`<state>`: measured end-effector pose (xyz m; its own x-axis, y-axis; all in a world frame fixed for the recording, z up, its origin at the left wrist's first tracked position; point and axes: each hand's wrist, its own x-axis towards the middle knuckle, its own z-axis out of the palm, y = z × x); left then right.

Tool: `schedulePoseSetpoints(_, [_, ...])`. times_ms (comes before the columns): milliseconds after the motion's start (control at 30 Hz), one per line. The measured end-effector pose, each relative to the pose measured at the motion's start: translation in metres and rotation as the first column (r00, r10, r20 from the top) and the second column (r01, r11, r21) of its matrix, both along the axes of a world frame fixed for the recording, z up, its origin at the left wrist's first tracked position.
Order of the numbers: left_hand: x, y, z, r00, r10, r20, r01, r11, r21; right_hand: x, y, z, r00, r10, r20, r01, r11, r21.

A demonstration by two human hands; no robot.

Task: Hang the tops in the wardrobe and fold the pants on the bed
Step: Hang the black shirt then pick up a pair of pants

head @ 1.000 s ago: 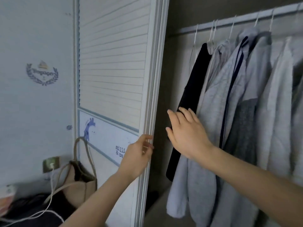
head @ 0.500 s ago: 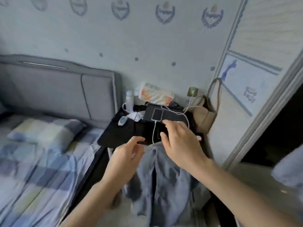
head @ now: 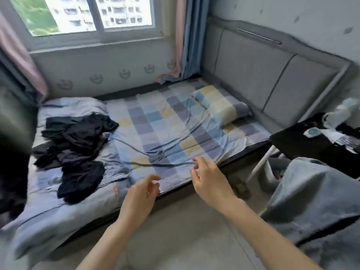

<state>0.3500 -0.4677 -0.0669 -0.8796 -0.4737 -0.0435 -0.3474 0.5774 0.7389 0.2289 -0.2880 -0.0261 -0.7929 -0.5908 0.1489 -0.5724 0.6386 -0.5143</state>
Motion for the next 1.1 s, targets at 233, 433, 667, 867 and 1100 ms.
schedulePoseSetpoints(233, [0.118, -0.155, -0.054, 0.955, 0.263, 0.138, -0.277, 0.956, 0.095, 0.055, -0.182, -0.053, 0.958, 0.187, 0.217, -0.217, 0.968, 0.123])
schedulePoseSetpoints(433, [0.173, -0.282, -0.110, 0.883, 0.329, 0.335, -0.382, 0.918, 0.106, 0.089, -0.309, -0.115, 0.890, 0.219, 0.400, -0.335, 0.909, 0.248])
schedulePoseSetpoints(667, [0.169, -0.396, -0.187, 0.787, 0.190, 0.587, -0.316, 0.941, 0.118, 0.064, -0.435, -0.206, 0.833, 0.209, 0.512, -0.434, 0.821, 0.371])
schedulePoseSetpoints(867, [0.124, -0.463, -0.252, 0.692, 0.064, 0.719, -0.253, 0.955, 0.158, 0.010, -0.528, -0.298, 0.761, 0.306, 0.572, -0.614, 0.624, 0.483])
schedulePoseSetpoints(1100, [0.070, -0.518, -0.352, 0.654, 0.117, 0.747, -0.322, 0.937, 0.135, -0.022, -0.630, -0.405, 0.660, 0.300, 0.689, -0.699, 0.582, 0.416])
